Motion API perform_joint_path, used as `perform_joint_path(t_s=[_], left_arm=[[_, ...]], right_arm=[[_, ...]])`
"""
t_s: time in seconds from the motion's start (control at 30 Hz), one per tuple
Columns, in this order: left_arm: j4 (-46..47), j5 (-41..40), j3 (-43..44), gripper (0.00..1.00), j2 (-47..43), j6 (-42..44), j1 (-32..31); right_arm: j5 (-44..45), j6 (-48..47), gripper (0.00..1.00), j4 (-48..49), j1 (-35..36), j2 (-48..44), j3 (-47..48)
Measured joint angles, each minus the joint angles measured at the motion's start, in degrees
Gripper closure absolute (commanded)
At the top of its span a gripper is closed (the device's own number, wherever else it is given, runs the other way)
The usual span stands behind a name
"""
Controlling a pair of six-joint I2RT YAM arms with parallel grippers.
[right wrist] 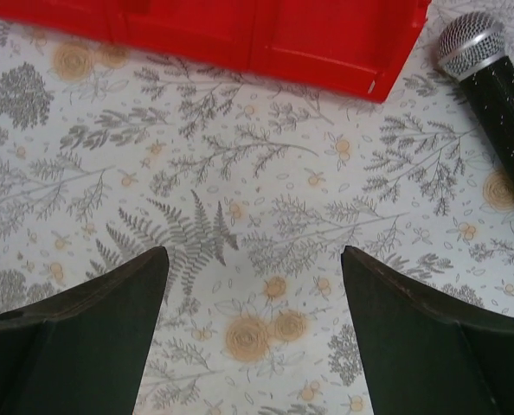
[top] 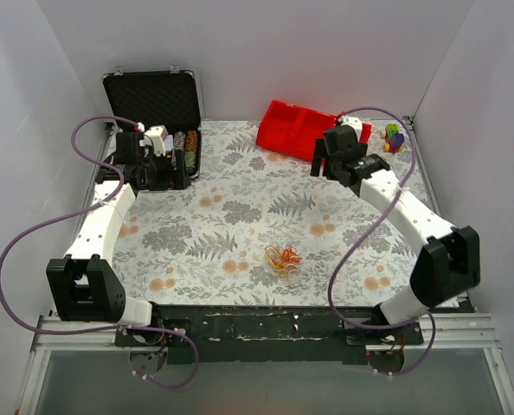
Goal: Untangle the cables
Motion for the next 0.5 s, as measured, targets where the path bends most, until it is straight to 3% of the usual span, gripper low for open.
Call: perform_joint_path(t_s=[0.5], left_arm=[[1.14,5.14,-0.11,0.02,4.0,1.55,-1.73]], right_arm=[[7.98,1.25,0.13,-4.15,-1.92,32.48,36.61]])
